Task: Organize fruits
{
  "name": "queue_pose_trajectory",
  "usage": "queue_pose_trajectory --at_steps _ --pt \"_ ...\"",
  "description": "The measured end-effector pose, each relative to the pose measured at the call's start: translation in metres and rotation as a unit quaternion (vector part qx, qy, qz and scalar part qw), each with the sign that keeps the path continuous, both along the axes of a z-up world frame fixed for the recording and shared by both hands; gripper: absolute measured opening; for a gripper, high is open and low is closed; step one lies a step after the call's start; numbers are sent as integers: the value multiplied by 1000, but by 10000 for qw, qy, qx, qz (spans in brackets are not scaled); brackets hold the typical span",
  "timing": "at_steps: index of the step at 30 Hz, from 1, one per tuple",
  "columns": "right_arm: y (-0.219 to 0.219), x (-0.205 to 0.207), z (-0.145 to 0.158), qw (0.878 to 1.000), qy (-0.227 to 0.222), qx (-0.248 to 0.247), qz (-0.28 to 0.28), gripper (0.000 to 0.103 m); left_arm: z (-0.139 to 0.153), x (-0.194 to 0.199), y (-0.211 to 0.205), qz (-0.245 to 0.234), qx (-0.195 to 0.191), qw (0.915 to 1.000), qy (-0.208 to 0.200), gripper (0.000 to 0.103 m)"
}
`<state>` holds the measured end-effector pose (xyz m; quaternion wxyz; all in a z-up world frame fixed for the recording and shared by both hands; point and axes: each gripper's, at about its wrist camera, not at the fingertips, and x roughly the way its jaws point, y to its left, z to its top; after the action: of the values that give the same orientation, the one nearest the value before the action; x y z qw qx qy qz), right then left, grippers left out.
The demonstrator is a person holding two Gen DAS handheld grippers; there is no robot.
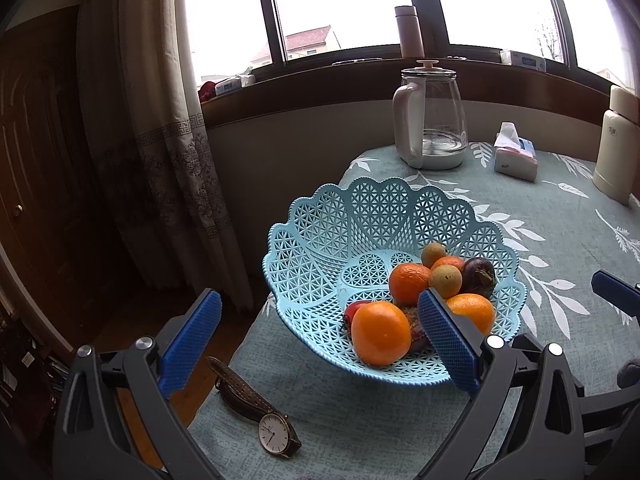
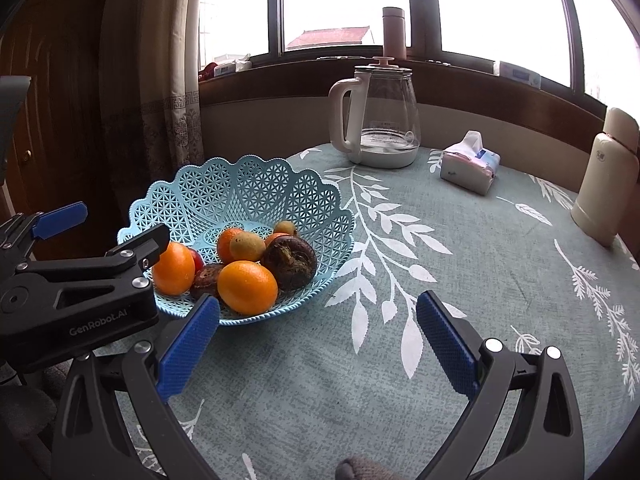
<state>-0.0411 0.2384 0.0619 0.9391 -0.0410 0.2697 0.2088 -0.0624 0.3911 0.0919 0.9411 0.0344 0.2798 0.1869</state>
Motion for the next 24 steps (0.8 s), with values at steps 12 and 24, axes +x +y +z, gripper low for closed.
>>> queue_pose_trajectory --at_steps 12,24 --pt "0 4 -3 9998 166 79 115 98 -1 0 -1 -10 -8 10000 1 100" --pt "1 2 -3 9997 102 89 189 98 -2 0 -3 -32 -12 10000 9 100"
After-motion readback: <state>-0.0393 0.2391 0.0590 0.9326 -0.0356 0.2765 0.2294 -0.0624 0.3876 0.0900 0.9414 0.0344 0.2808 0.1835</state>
